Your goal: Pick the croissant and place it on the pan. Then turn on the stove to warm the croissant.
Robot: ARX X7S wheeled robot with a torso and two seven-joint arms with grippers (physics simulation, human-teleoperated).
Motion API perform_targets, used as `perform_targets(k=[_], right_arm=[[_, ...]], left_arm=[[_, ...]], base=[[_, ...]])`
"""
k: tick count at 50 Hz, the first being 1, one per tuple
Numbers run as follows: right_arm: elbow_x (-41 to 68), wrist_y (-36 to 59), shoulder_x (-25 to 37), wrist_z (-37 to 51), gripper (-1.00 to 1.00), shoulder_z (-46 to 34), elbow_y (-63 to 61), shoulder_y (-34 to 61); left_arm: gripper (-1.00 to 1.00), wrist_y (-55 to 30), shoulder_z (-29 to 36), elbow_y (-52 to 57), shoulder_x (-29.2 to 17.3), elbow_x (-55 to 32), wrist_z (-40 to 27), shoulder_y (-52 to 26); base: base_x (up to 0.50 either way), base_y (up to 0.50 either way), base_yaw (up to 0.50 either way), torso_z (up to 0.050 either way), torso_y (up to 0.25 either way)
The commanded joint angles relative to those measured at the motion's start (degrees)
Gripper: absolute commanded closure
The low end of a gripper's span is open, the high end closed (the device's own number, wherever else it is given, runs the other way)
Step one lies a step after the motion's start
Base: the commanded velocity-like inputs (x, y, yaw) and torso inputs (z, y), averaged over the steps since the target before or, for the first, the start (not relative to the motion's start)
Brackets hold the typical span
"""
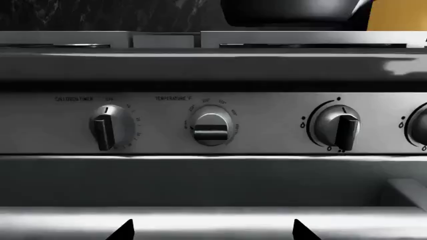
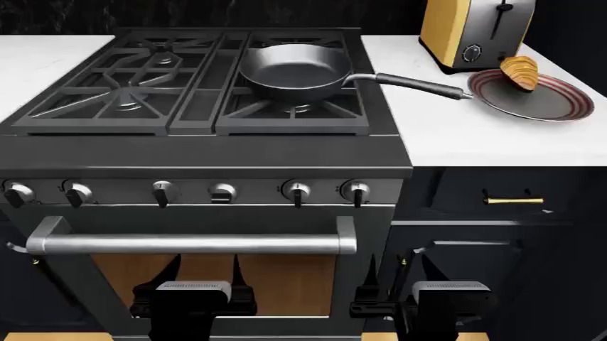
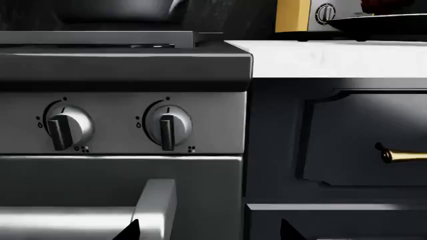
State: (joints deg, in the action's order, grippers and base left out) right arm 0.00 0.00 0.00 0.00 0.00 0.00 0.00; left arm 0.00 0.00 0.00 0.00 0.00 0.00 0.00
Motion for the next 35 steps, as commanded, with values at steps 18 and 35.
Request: perform_targets(k=[18,35], right_arm=[[4.4,-0.6,3.1,4.0,-1.00,-3.6,-0.1,0.3],[6.3,-1.0,4.5,5.1,-1.00,-5.0,0.2,0.5]], left_arm=[[-1.00,-1.7,3.3,-0.4,-3.2,-4.2,-3.7,-1.1],[-1.00,-2.0,4.7,-0.9,-4.2,-5.1,-5.9,-1.4]], base=[[0.00,-0.21,0.00,0.000,0.000],[0.00,-0.50,0.00,0.000,0.000]])
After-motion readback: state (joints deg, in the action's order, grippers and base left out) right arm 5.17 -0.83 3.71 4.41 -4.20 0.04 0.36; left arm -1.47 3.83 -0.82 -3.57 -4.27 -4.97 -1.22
